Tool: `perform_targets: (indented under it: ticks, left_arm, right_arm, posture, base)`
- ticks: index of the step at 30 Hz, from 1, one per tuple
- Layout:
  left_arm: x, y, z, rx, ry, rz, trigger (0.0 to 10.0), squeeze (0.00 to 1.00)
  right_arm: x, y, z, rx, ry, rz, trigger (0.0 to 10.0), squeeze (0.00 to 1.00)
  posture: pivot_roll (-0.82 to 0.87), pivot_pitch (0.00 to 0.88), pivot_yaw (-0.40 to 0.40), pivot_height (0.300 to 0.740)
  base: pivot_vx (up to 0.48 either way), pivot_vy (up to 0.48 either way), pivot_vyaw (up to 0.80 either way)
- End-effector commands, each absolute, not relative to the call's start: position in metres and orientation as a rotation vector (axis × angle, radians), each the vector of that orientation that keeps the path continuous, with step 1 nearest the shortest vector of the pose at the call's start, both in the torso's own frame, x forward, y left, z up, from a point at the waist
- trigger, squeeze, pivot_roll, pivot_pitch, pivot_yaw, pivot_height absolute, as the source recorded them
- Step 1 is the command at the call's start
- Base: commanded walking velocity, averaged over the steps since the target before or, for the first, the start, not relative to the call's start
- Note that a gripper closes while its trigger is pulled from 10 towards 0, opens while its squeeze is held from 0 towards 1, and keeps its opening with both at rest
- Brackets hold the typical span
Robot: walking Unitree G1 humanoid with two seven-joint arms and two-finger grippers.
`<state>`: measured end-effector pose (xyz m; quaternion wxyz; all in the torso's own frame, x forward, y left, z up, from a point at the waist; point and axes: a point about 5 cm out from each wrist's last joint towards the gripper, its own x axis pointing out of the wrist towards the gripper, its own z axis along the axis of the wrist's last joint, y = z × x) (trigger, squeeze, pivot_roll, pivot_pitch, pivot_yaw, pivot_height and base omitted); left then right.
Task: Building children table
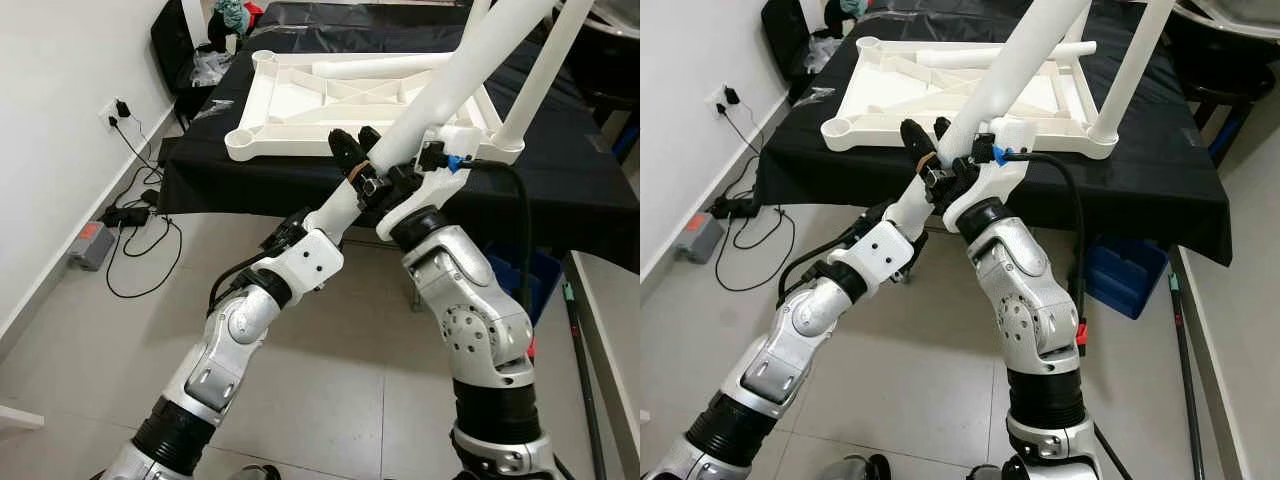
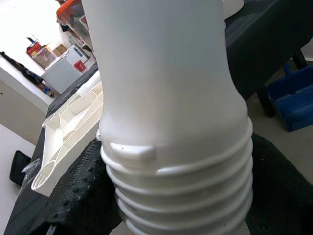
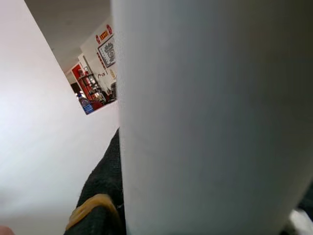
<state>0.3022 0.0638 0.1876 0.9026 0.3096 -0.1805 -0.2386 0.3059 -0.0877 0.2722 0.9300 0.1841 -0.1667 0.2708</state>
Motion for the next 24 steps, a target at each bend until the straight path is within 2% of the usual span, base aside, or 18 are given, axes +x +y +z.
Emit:
perform_targets:
  ticks: [1,6,17,18,24]
  left_arm:
    - [0.2919,0.0505,0.1793,0.685,-0.396,-0.586,10.0,0.0]
    - [0.2938,0.0507,0.1723,0.622,-0.308,-0.589,10.0,0.0]
    - [0.2923,0.0527,0.1717,0.563,-0.304,-0.562,10.0,0.0]
    - [0.292,0.0522,0.1716,0.549,-0.297,-0.575,10.0,1.0]
    - [0.2951,0.0552,0.1736,0.539,-0.279,-0.559,10.0,1.0]
  right_arm:
    - [0.3047,-0.0813,0.281,0.367,-0.364,0.58,0.0,0.0]
    - [0.3041,-0.0833,0.2822,0.355,-0.374,0.581,0.0,0.0]
    - [0.3043,-0.0843,0.2822,0.357,-0.374,0.577,0.0,0.0]
    - [0.3043,-0.0842,0.2823,0.359,-0.375,0.577,0.0,0.0]
    - [0.3051,-0.0842,0.2836,0.359,-0.38,0.578,0.0,0.0]
  posture:
    - [0.07,0.177,-0.009,0.74]
    - [0.07,0.163,-0.007,0.74]
    - [0.07,0.15,-0.01,0.74]
    - [0.07,0.147,-0.011,0.74]
    - [0.07,0.147,-0.012,0.74]
  base:
    - [0.0,0.0,0.0]
    - [0.0,0.0,0.0]
    - [0.0,0.0,0.0]
    - [0.0,0.0,0.0]
    - [0.0,0.0,0.0]
